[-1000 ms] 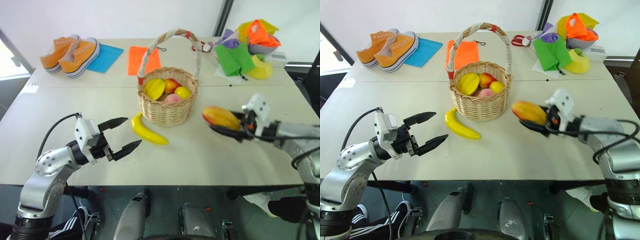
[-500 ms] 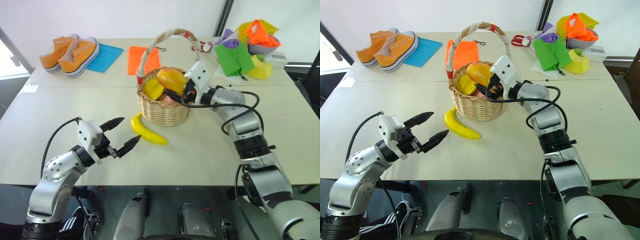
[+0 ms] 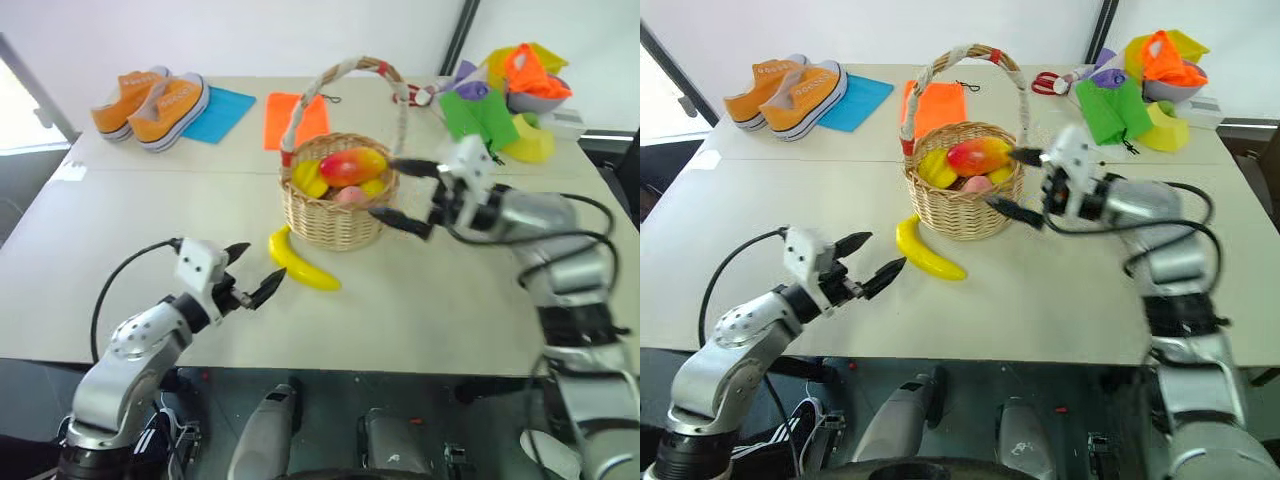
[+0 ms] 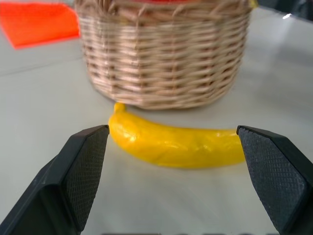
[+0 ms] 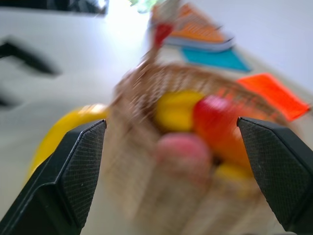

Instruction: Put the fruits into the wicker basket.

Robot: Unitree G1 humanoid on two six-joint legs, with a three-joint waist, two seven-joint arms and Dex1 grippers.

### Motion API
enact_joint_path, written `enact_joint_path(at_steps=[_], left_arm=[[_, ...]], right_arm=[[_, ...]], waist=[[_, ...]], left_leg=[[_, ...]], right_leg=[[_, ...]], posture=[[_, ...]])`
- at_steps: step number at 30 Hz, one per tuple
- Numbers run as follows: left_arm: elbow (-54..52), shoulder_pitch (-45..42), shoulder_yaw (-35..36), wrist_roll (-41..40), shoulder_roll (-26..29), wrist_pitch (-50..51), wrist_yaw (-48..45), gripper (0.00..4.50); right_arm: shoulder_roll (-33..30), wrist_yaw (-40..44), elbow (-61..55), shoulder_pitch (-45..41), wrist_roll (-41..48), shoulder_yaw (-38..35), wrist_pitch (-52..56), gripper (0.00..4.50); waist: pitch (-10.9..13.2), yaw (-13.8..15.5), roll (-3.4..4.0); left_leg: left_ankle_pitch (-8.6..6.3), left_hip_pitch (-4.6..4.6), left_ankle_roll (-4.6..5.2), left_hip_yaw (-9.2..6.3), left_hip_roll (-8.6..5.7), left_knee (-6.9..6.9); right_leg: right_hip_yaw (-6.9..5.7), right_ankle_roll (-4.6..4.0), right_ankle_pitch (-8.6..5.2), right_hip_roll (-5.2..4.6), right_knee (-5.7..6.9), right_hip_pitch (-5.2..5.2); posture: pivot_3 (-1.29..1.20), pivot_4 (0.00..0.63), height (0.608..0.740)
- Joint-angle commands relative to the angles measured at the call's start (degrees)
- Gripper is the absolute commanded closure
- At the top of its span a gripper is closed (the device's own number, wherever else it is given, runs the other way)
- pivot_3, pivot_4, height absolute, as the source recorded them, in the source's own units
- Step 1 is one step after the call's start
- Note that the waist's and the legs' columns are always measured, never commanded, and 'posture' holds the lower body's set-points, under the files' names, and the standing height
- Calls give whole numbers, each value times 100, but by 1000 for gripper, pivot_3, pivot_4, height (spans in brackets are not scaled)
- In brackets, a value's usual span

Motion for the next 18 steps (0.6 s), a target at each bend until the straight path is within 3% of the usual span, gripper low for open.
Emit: enact_joint_path(at_steps=[1,5,10,18], left_arm=[[-544,-390,-3,-123,-380,882,860,0],[-636,-921,227,-515,-1238,1942,1756,0],[-407,-1512,365,-360,-1855,3010,2608,0],[-545,-1738,241,-5,-2073,3760,3075,0]], right_arm=[[-343,421,-882,411,591,-327,268,39],[-723,794,-1245,894,711,-454,200,39],[-620,650,-1290,962,660,-353,154,39],[-594,649,-1163,1034,562,-264,56,39]], waist=[[0,-16,0],[2,-29,-3],[9,0,-21],[16,17,-32]], left_leg=[[0,0,0,2,3,0],[-1,-5,2,4,3,3],[-2,-4,5,3,1,19],[-2,-8,6,5,-3,18]], right_leg=[[0,0,0,-3,0,1],[-3,1,0,0,0,19],[-10,3,0,4,-2,20],[-9,4,1,3,-2,26]], posture=[[0,150,740],[0,150,740],[0,150,740],[0,150,740]])
